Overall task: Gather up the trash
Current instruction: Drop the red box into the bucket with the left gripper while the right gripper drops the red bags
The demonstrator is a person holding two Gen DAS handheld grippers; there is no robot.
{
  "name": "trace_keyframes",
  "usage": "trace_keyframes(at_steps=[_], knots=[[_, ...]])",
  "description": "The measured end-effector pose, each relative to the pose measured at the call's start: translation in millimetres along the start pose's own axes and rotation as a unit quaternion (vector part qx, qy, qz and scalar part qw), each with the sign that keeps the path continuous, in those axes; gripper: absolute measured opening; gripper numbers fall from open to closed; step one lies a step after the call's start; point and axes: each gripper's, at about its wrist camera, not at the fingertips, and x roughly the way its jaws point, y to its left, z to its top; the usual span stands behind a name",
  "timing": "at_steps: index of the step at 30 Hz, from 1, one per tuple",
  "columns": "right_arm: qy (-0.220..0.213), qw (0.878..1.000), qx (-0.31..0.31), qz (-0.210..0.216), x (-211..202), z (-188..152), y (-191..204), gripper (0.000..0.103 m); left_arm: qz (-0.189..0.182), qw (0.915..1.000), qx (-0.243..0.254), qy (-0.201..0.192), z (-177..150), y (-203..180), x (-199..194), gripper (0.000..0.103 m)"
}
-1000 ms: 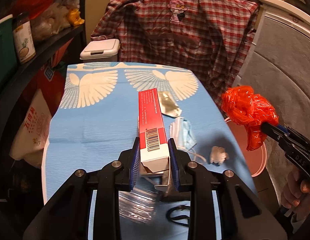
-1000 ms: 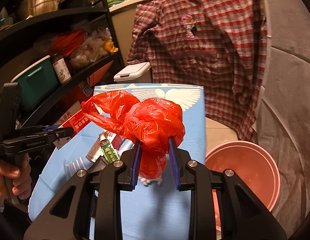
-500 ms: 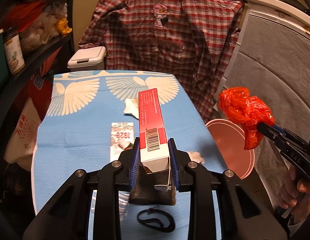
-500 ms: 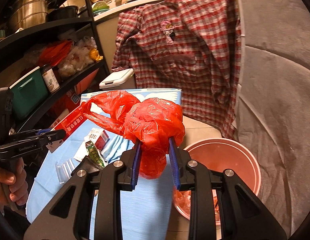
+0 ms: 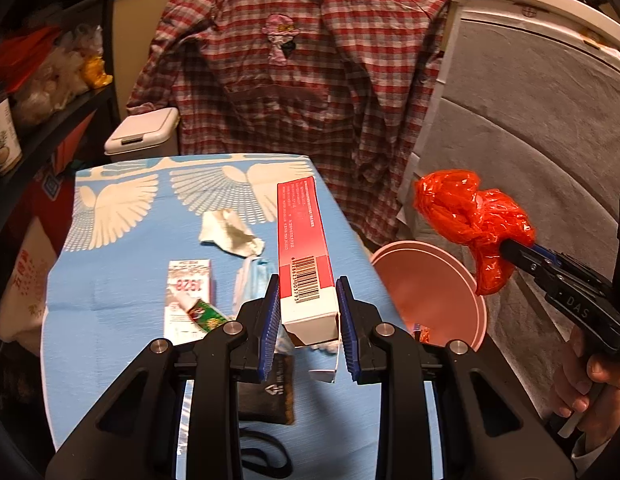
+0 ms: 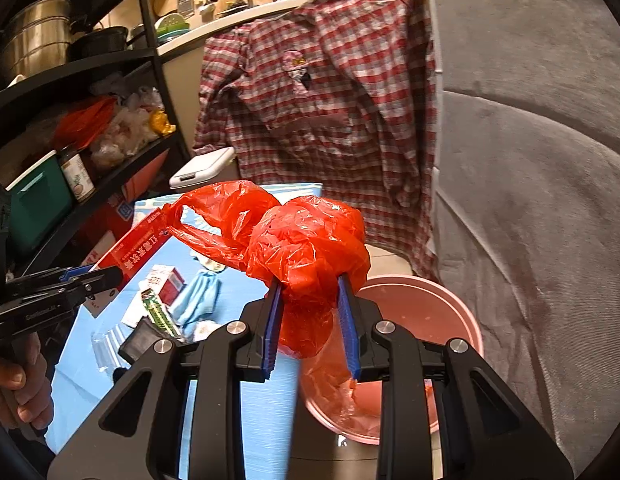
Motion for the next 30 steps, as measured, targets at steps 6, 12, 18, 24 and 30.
trace_keyframes(at_steps=[6,12,18,24,30], knots=[[0.0,1.0,0.011,-0.021,-1.2,0.6,-17.3,0.027,-0.012,0.9999,0.012,0.004,1.0,-21.4,7.6,0.027],[0.007,0.999,0.021,-0.037,1.0,-1.0,-27.9,0.027,-0.025,0.9993,0.024,0.009,1.4,-42.5,15.7,0.027],[0.01,0.998,0.031,-0.049,2.8,-2.0,-37.7,0.027,-0.037,0.9985,0.036,0.018,1.3,-63.8,27.3,0.027],[0.012,0.997,0.044,-0.063,5.0,-2.4,-50.6,0.027,-0.046,0.9975,0.045,0.028,-1.4,-81.5,43.8,0.027],[0.018,0.995,0.052,-0.078,8.3,-2.6,-61.4,0.028,-0.05,0.9967,0.05,0.04,-2.7,-97.6,61.3,0.027]])
